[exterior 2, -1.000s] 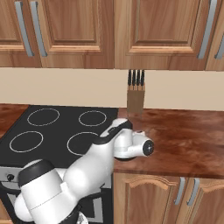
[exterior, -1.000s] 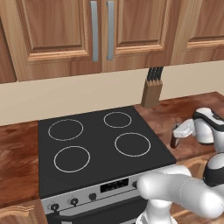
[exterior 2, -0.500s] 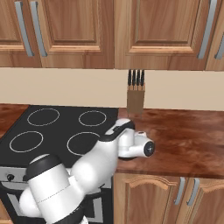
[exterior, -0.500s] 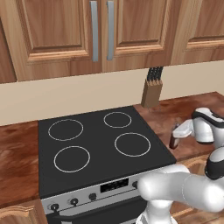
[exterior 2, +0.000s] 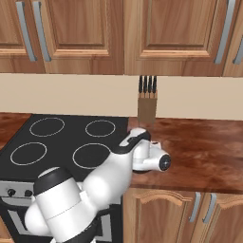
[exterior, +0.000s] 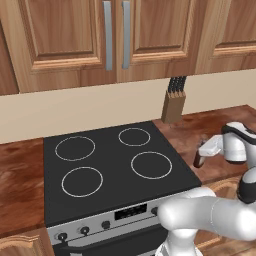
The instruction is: Take 2 condiments from the cabinet and move them on the counter near the stove.Make sure the condiments are lined up with each other, next to each other.
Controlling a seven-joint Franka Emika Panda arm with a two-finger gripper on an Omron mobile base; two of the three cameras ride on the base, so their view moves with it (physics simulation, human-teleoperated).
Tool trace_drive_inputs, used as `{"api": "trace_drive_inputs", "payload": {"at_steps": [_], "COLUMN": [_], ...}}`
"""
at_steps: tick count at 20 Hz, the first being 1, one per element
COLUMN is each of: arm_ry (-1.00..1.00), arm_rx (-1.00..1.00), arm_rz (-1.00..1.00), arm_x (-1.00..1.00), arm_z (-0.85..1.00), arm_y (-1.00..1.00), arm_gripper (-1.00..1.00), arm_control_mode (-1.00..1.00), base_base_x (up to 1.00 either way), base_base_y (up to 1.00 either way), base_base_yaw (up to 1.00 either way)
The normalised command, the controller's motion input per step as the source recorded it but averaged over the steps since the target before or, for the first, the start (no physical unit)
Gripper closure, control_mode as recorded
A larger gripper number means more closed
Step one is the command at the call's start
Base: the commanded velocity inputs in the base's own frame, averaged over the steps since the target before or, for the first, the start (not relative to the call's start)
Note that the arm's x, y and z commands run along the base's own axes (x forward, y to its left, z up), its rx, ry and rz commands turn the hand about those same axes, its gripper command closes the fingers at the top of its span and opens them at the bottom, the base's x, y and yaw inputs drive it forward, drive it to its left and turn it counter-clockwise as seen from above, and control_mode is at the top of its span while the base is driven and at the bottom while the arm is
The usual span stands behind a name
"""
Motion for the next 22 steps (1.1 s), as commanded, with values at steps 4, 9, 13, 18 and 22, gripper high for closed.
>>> {"api": "trace_drive_inputs", "payload": {"at_steps": [4,9,13,18,22], "arm_ry": [-0.06,0.0,0.05,0.02,0.01], "arm_rx": [0.0,0.0,-0.02,-0.01,-0.01], "arm_rz": [0.0,0.0,0.0,0.0,0.0], "arm_x": [0.02,0.19,0.3,0.15,0.01], "arm_z": [0.0,0.0,-0.11,-0.31,-0.34], "arm_y": [0.0,0.0,0.02,0.0,0.0], "arm_gripper": [1.0,1.0,1.0,1.0,1.0], "arm_control_mode": [-1.0,-1.0,-1.0,-1.0,-1.0], "base_base_x": [0.0,0.0,0.0,0.0,0.0], "base_base_y": [0.0,0.0,0.0,0.0,0.0], "base_base_yaw": [0.0,0.0,0.0,0.0,0.0]}}
